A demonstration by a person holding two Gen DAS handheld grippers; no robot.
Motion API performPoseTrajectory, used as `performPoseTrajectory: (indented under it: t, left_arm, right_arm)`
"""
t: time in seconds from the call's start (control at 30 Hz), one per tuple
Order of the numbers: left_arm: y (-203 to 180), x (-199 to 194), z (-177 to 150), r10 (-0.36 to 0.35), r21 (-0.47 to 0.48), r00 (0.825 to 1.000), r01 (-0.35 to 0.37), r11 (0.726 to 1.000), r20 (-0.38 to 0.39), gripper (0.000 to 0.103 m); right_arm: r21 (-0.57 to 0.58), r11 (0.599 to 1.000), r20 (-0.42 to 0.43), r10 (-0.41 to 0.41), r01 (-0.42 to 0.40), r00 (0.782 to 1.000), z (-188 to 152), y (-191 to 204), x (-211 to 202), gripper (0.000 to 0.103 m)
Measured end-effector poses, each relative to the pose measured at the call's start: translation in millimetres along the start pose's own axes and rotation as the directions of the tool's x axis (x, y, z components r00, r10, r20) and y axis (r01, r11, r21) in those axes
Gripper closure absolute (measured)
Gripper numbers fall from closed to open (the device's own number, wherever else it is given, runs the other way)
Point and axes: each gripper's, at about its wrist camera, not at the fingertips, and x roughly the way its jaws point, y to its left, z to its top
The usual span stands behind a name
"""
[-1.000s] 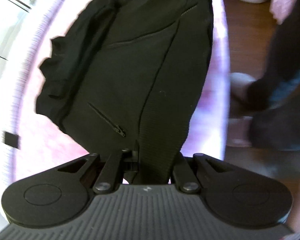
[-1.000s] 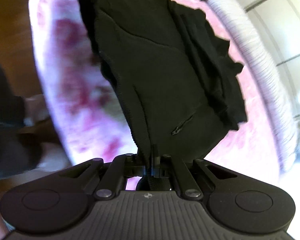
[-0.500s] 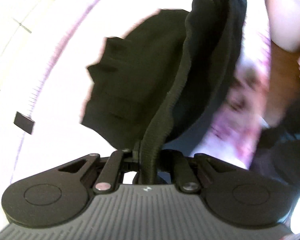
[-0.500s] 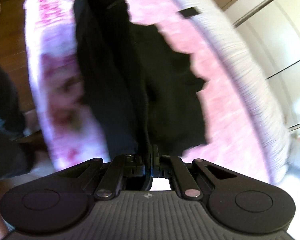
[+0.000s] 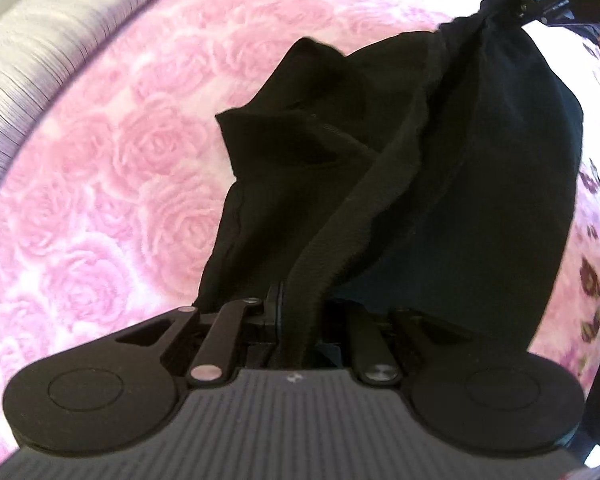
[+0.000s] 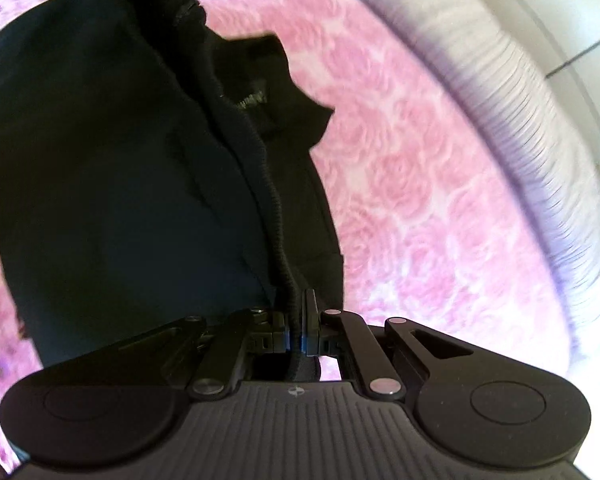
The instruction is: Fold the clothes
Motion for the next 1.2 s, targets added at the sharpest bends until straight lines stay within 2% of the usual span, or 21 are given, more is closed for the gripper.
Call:
performPoseTrajectory:
  t: [0.13, 0.27, 0.4, 0.47, 0.57, 0.6, 0.63, 0.7, 0.8, 0.87, 0.9, 0.97, 1.03, 1.1, 1.13, 1.2]
  left_arm:
    - [26.4, 6.2, -1.1, -0.033, -0.055, 0.999, 0.034, 0.998, 0.017, 0.095]
    - [50.0, 23.3, 3.0, -0.026, -0.116, 1.0, 0.026, 0.993, 0.002, 0.095]
    - [65.3, 45.5, 4.6, -0.006, -0.192, 1.0, 0.003, 0.981, -0.013, 0.094]
    - [76.2, 61.5, 2.4, -0.01, -0.25, 0.999, 0.0, 0.968, -0.038, 0.089]
    - [92.8, 82.2, -4.6, -0.015, -0.36, 0.998, -0.007, 0.933, -0.057, 0.078]
    - [98.0, 86.0, -8.4, -0.013, -0.407, 0.998, -0.011, 0.913, -0.056, 0.069]
    - [103.6, 88.4, -13.0, -0.008, -0.458, 0.998, -0.018, 0.889, -0.056, 0.064]
    - [112.5, 87.8, -22.3, 0.009, -0.532, 0.999, -0.032, 0.846, -0.046, 0.065]
    - [119.9, 73.9, -36.4, 0.043, -0.618, 0.999, -0.038, 0.785, -0.006, 0.065]
    - [116.2, 58.2, -41.8, 0.095, -0.643, 0.995, -0.064, 0.763, 0.013, 0.067]
    - [111.6, 50.1, -42.6, 0.118, -0.644, 0.993, -0.074, 0.762, 0.024, 0.067]
    - [97.1, 37.7, -40.3, 0.139, -0.628, 0.989, -0.073, 0.775, 0.057, 0.067]
    - [77.0, 34.2, -35.1, 0.13, -0.596, 0.988, -0.053, 0.801, 0.087, 0.067]
    - [53.5, 40.7, -28.0, 0.111, -0.535, 0.989, -0.042, 0.844, 0.097, 0.067]
    - [42.1, 47.6, -24.2, 0.098, -0.499, 0.991, -0.039, 0.866, 0.092, 0.067]
    - [30.9, 65.8, -22.6, 0.088, -0.463, 0.994, -0.047, 0.885, 0.067, 0.067]
  right_arm:
    - [0.008, 1.0, 0.013, 0.024, -0.024, 1.0, 8.7, -16.0, 3.7, 0.102]
    - [0.057, 0.996, 0.045, 0.069, -0.072, 0.997, 25.1, -44.2, 8.7, 0.102]
    - [0.075, 0.991, 0.062, 0.102, -0.107, 0.993, 48.2, -70.7, 38.1, 0.101]
    - [0.094, 0.988, 0.068, 0.118, -0.124, 0.991, 55.8, -82.4, 57.1, 0.101]
    - [0.173, 0.973, 0.065, 0.142, -0.151, 0.988, 55.8, -93.6, 87.4, 0.099]
    - [0.203, 0.966, 0.063, 0.15, -0.159, 0.987, 55.0, -96.6, 97.3, 0.096]
    - [0.232, 0.958, 0.062, 0.158, -0.168, 0.986, 54.1, -99.7, 107.1, 0.092]
    - [0.301, 0.937, 0.065, 0.167, -0.179, 0.984, 51.0, -106.2, 123.2, 0.07]
    - [0.42, 0.894, 0.097, 0.129, -0.158, 0.987, 39.0, -114.9, 120.9, 0.05]
    - [0.472, 0.87, 0.126, 0.097, -0.145, 0.987, 28.6, -114.5, 107.5, 0.049]
    - [0.494, 0.858, 0.143, 0.078, -0.14, 0.987, 23.5, -113.0, 99.6, 0.049]
    - [0.536, 0.834, 0.181, 0.035, -0.128, 0.983, 13.6, -107.9, 82.3, 0.05]
    - [0.598, 0.792, 0.201, 0.0, -0.123, 0.98, 4.2, -101.8, 69.8, 0.051]
    - [0.64, 0.757, 0.201, -0.002, -0.13, 0.98, -5.3, -93.1, 61.9, 0.05]
    - [0.651, 0.748, 0.197, 0.002, -0.133, 0.98, -8.7, -87.7, 61.4, 0.049]
    - [0.646, 0.753, 0.175, 0.017, -0.128, 0.984, -12.1, -77.6, 71.4, 0.049]
